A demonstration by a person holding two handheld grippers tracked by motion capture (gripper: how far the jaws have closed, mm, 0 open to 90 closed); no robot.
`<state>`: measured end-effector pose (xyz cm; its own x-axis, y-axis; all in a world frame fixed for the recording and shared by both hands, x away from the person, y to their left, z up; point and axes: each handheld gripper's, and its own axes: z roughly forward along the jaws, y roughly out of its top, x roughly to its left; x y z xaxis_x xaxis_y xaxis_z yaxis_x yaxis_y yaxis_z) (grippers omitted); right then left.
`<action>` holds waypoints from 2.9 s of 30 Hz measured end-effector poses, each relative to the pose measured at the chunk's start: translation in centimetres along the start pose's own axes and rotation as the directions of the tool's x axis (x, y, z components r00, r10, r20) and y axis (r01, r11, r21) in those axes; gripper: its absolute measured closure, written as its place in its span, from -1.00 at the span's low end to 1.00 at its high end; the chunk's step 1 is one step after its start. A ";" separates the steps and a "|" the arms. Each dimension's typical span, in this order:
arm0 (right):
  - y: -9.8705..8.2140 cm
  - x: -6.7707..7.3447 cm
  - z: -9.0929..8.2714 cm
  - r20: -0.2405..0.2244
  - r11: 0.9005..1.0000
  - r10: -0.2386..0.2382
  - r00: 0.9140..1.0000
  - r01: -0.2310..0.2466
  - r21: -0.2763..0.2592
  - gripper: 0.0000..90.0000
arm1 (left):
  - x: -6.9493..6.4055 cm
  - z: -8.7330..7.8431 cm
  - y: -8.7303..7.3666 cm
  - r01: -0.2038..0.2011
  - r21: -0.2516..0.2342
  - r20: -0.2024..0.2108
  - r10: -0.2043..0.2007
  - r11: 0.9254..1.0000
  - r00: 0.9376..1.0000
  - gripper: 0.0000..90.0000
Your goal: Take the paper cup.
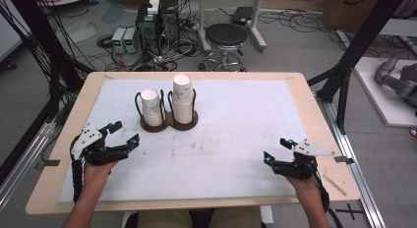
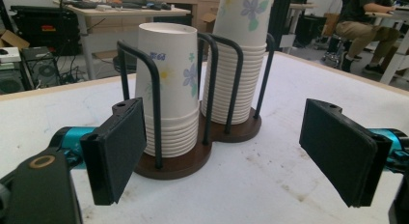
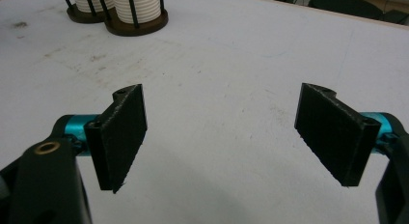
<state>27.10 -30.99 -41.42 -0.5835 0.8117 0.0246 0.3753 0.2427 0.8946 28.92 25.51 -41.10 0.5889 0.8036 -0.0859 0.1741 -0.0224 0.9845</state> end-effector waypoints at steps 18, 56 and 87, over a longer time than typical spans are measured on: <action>0.8 0.7 1.1 -0.033 1.000 -0.016 0.999 0.016 0.011 -0.57 | 0.9 2.1 4.0 -0.022 0.025 0.026 0.021 0.999 0.999 -0.65; 0.6 0.8 1.0 -0.051 0.999 -0.014 0.999 0.016 0.029 -0.57 | 3.2 11.3 9.4 -0.038 0.196 -0.025 0.043 0.980 0.999 -0.64; 0.4 0.4 0.8 -0.047 1.000 -0.004 0.999 0.005 0.027 -0.57 | 4.1 13.2 8.5 -0.058 0.339 -0.037 0.075 0.939 0.997 -0.20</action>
<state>27.59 -30.16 -41.39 -0.6179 0.7851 0.0416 0.3912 0.2612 0.8825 43.26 20.75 -35.08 0.5710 0.8209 -0.0066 0.3969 -0.2690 0.8775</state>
